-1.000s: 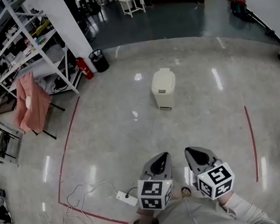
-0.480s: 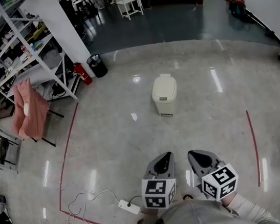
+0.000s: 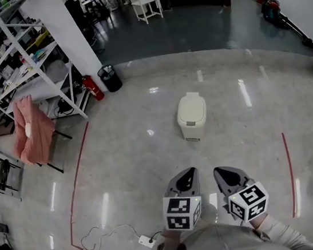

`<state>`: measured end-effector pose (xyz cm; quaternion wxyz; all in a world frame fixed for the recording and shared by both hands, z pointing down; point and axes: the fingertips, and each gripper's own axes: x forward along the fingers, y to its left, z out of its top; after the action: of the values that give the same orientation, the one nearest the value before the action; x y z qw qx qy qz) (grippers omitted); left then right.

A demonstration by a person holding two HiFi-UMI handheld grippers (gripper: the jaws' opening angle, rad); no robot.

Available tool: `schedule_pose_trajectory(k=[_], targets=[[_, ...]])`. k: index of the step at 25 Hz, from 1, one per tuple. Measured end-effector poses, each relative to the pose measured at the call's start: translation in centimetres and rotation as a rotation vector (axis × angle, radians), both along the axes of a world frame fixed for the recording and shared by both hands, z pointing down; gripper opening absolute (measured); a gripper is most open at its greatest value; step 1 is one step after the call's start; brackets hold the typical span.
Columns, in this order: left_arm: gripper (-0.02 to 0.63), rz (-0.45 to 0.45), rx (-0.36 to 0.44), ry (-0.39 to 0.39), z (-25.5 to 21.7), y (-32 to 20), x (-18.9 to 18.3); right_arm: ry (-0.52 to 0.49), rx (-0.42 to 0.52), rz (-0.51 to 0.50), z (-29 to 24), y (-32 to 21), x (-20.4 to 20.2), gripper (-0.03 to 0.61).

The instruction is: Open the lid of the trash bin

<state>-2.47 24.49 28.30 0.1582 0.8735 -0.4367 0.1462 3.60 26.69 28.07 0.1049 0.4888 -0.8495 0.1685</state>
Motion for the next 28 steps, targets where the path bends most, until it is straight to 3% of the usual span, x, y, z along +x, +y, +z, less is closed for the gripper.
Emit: schedule_pose_trajectory(k=[15,28], targets=[[0.003,0.101,-0.012,-0.004,0.4,-12.3,-0.5,-0.004,-0.005,0.079,-0.1,-12.3,-1.7,0.0],[0.003,0.115,-0.081,-0.026,4.2,-20.1,-1.5,0.025,-0.07,0.107,2.8,-20.0,-3.0,-0.001]])
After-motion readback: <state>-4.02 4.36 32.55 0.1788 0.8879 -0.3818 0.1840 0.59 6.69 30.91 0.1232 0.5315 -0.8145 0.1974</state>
